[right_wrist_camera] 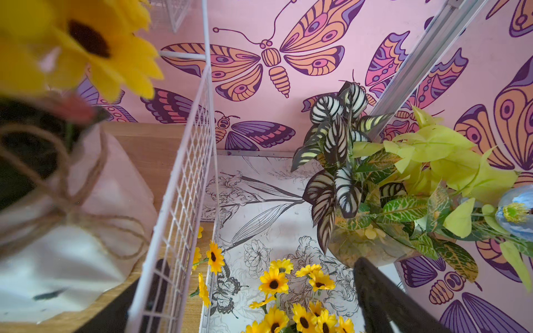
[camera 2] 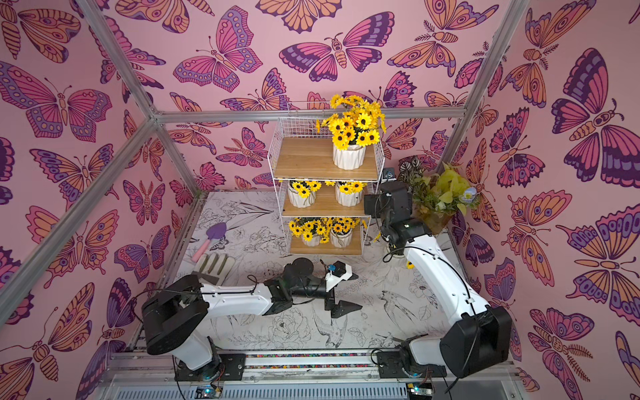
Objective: Take the sunflower pots off the shelves
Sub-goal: Adjust the shelf at the center of the board.
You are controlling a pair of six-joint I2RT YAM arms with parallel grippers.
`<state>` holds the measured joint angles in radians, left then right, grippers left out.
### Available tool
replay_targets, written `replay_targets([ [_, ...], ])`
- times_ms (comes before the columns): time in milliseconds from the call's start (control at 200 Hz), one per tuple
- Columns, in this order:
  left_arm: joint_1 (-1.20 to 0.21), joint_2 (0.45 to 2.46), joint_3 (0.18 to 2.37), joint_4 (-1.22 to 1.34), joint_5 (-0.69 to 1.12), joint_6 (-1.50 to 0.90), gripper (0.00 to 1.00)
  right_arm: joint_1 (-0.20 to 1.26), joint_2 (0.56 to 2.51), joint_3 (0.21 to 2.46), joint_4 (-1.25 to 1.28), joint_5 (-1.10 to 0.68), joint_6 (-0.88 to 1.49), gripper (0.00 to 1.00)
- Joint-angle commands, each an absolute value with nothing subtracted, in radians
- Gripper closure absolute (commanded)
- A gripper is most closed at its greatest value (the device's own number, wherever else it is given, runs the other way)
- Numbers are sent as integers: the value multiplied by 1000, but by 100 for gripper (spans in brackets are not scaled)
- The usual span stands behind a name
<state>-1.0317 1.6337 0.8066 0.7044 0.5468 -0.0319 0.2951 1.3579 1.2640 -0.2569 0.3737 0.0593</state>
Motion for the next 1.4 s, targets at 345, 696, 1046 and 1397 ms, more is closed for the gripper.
replay_targets([
  [345, -989, 1498, 742, 650, 371, -5, 0, 295, 1128, 1120, -201, 215, 91, 1],
  [696, -961, 1289, 782, 457, 206, -2, 0, 523, 843, 997, -287, 353, 83, 1],
  [1046, -961, 1078, 876, 295, -16, 13, 0, 785, 983, 1206, -239, 562, -33, 1],
  [1397, -956, 1068, 941, 276, -59, 35, 0, 786, 1241, 1432, -70, 616, -129, 1],
])
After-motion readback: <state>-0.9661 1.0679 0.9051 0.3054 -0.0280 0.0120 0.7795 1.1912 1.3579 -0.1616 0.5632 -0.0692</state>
